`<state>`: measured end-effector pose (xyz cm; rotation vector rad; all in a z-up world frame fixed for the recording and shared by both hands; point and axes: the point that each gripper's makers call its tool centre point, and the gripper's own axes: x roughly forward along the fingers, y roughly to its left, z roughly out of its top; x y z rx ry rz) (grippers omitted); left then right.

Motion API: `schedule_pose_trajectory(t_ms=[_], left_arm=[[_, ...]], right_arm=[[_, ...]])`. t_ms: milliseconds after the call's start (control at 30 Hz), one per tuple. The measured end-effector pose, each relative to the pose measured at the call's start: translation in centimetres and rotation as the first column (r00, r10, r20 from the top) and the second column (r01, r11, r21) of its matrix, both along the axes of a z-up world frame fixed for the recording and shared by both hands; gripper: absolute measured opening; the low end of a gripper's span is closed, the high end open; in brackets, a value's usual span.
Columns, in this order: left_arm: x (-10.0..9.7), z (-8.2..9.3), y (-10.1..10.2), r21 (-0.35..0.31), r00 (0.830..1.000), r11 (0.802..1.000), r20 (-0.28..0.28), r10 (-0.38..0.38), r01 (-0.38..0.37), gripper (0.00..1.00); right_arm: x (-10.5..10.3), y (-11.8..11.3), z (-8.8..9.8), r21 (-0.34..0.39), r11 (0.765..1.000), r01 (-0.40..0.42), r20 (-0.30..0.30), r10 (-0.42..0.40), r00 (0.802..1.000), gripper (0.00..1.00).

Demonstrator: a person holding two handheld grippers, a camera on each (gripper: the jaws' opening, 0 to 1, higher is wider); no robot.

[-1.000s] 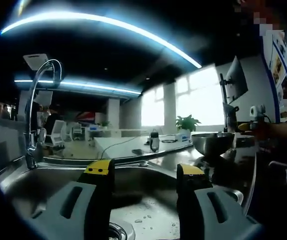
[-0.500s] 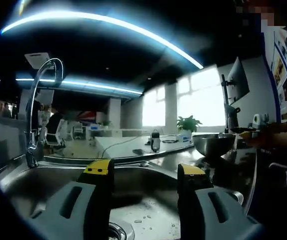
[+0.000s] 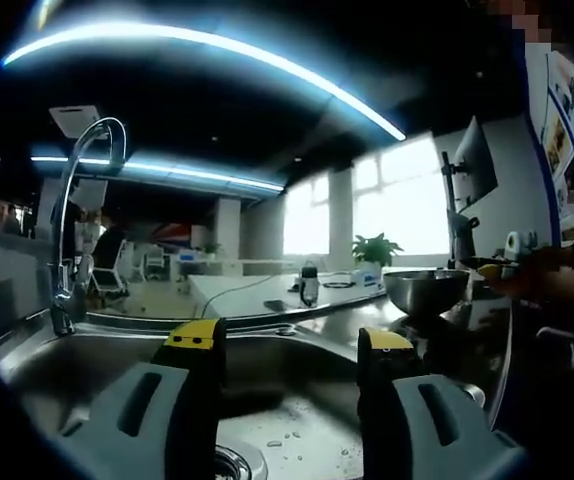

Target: Pick up bowl with dirty water move over sink pour dirty water into sink return bowl to place

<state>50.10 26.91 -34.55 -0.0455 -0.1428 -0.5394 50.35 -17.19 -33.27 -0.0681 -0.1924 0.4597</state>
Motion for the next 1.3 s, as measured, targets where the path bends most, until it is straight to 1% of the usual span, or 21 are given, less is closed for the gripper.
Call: schedule_pose_trajectory(t_ms=[533, 733, 900, 967, 1033, 1133, 1300], left_arm=[[0.05, 0.2, 0.2, -0.003, 1.0, 1.0, 0.013, 0.009, -0.009, 0.5], [0.04, 0.12, 0.03, 0.01, 1.0, 1.0, 0.015, 0.008, -0.008, 0.49], [0.22, 0.2, 0.25, -0.016, 1.0, 1.0, 0.005, 0.007, -0.007, 0.49], [0.32, 0.16, 0.38, -0.013, 1.0, 1.0, 0.006, 0.015, -0.015, 0.49], [0.36, 0.08, 0.37, -0.007, 1.0, 1.0, 0.005, 0.017, -0.017, 0.49], [0.39, 0.01, 0.3, -0.011, 1.0, 1.0, -0.003, 0.009, -0.009, 0.49], [0.38, 0.12, 0.4, -0.028, 1.0, 1.0, -0.007, 0.004, -0.004, 0.49]], right_arm=[[0.24, 0.06, -0.45, -0.024, 1.0, 0.008, -0.01, -0.008, 1.0, 0.82], [0.23, -0.16, -0.35, -0.016, 1.0, 0.013, -0.003, -0.013, 1.0, 0.82], [0.27, -0.6, -0.2, 0.004, 1.0, 0.019, 0.002, -0.019, 1.0, 0.82], [0.29, -0.73, -0.1, 0.014, 1.0, 0.023, 0.004, -0.023, 1.0, 0.82], [0.29, -0.74, -0.11, 0.009, 1.0, 0.024, 0.007, -0.024, 1.0, 0.82], [0.16, -0.45, -0.1, 0.007, 1.0, 0.003, 0.006, -0.003, 1.0, 0.82], [0.16, -0.55, -0.04, 0.02, 1.0, -0.002, 0.004, 0.002, 1.0, 0.82]])
